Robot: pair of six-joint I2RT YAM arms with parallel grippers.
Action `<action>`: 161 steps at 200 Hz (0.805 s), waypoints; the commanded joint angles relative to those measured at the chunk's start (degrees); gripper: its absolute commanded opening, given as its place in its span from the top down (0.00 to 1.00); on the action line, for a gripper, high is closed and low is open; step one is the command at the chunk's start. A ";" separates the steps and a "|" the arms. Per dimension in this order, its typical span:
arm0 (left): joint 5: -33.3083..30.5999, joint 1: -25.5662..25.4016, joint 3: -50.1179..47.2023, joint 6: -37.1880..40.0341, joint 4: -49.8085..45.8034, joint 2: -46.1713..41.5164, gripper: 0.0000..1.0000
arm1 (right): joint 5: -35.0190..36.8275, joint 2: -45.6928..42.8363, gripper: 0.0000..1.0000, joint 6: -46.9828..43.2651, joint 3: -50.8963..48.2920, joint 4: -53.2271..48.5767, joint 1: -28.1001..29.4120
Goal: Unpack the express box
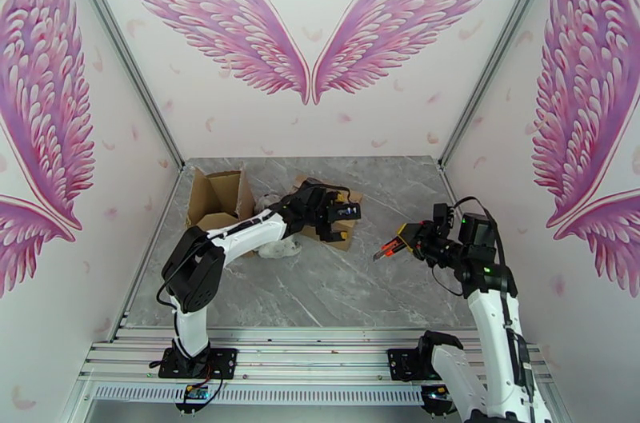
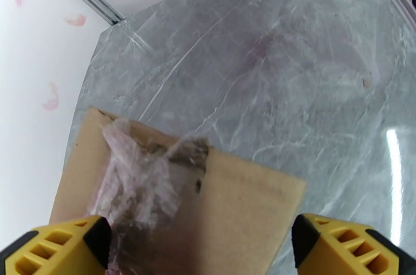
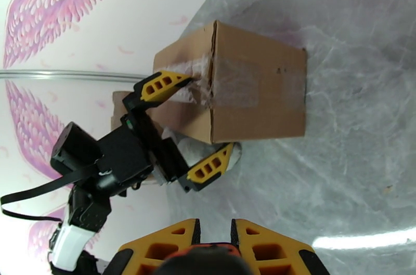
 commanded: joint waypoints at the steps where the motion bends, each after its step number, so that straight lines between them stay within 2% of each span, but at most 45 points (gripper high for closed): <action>1: -3.31 0.09 7.65 -12.88 -1.51 -3.79 0.01 | 8.41 -1.77 1.00 -2.22 -1.48 1.19 0.91; 15: -6.72 1.27 14.13 -20.18 -7.16 -2.75 0.01 | 12.00 -3.83 1.00 -1.32 -4.20 4.94 2.65; 30: -7.48 3.57 19.22 -28.64 -11.68 -1.91 0.01 | 16.60 -5.75 1.00 -0.64 -6.19 7.29 5.00; 52: -9.00 8.47 23.35 -41.38 -17.10 -0.94 0.01 | 24.38 -6.79 1.00 -0.78 -7.86 10.15 12.34; 84: -6.06 16.63 22.55 -56.56 -22.02 0.45 0.03 | 34.83 -3.29 1.00 0.47 -10.08 18.13 24.93; 107: -3.22 19.27 20.05 -61.12 -23.68 1.92 0.06 | 40.33 2.44 1.00 0.47 -9.62 25.05 32.69; 126: -1.03 19.21 19.64 -61.98 -25.42 3.73 0.07 | 44.20 9.11 1.00 0.14 -6.55 28.37 37.34; 161: 3.34 18.40 17.05 -64.66 -25.42 4.93 0.09 | 49.27 18.64 1.00 1.98 -2.18 31.73 40.15</action>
